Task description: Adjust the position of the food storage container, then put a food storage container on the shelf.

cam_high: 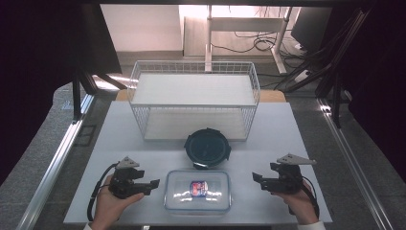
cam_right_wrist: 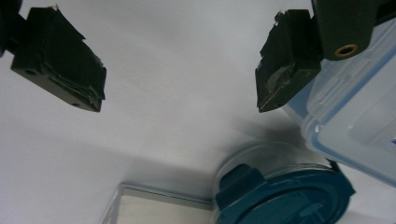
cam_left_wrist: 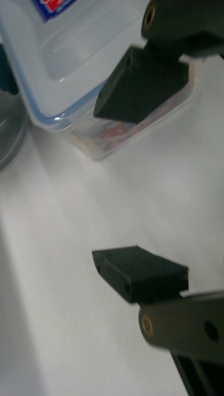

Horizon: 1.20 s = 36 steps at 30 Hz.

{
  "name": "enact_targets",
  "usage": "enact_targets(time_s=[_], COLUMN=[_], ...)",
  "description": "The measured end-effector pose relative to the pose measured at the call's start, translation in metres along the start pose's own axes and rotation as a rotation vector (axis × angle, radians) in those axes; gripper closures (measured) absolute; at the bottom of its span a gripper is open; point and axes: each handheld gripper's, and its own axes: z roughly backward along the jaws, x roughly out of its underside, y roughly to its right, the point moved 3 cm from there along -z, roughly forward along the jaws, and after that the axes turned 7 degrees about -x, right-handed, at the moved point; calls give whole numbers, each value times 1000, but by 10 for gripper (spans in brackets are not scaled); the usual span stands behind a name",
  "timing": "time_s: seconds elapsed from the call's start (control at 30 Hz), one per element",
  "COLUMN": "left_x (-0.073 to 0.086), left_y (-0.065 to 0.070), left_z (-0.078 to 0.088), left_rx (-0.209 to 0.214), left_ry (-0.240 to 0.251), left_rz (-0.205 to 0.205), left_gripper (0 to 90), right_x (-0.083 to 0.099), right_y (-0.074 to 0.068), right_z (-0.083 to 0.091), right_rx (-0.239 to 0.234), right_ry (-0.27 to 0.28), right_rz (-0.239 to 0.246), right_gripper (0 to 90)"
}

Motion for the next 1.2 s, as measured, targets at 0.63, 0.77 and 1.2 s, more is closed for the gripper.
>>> enact_targets(time_s=[0.63,0.77,1.2], left_x=[-4,-2,1], left_y=[13,15,23], left_z=[14,10,-3], left_rx=[142,192,231], left_ry=[39,12,-35], left_rz=[111,152,186], left_gripper=[69,58,75], right_x=[1,4,12], right_y=[-22,-34,-60], right_z=[-3,-8,-25], right_rx=[-174,-227,-325], right_ry=[9,-11,-70], right_rz=[-92,-128,-174], right_gripper=[112,96,92])
